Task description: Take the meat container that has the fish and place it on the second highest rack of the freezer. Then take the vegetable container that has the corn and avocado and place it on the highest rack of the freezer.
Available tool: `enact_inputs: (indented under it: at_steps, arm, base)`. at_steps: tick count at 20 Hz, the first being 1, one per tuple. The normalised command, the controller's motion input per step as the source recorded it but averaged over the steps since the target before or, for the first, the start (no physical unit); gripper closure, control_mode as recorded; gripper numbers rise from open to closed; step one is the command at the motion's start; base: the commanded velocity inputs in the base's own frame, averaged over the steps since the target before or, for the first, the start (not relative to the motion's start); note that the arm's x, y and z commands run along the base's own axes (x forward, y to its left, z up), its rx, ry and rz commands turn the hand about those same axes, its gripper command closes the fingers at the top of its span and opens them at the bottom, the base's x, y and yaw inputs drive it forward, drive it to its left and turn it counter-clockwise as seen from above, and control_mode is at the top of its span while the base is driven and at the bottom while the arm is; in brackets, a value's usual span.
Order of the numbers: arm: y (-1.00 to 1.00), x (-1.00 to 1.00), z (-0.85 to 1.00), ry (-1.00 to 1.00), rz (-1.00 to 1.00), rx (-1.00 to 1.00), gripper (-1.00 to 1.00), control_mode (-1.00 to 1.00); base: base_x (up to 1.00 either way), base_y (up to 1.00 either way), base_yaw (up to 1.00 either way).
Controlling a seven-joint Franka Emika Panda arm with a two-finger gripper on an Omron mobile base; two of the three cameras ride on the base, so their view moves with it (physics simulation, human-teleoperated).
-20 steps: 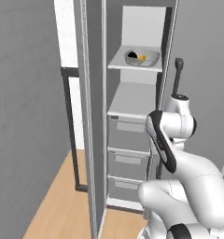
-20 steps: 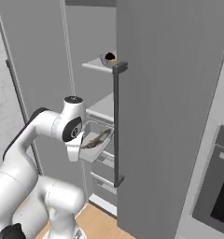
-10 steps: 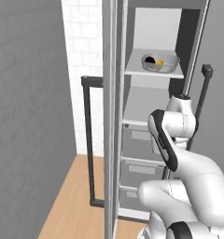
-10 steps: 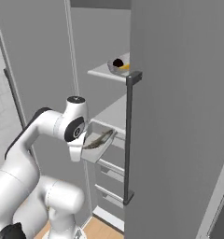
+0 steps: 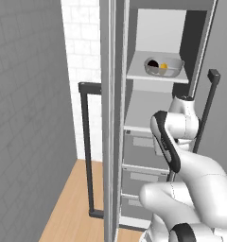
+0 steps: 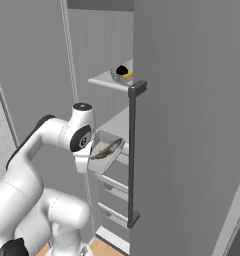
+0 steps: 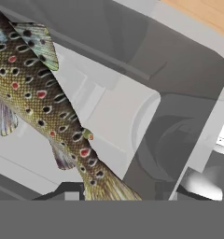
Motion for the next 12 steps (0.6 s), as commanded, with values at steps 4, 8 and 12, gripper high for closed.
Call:
enact_inputs:
  at_steps: [4,8,12]
  arm:
    - [0.00,0.94,0.05,0.00,-0.02,-0.07,1.00,-1.00]
    - [0.00,1.00,0.19,-0.03,-0.05,-0.13,1.00,-1.00]
    - [-0.03,1.00,0.16,0.10,-0.10,-0.01,1.00,-1.00]
  base:
    - [0.00,0.00,0.00]
    - [0.00,0.00,0.00]
    - [0.00,0.00,0.00]
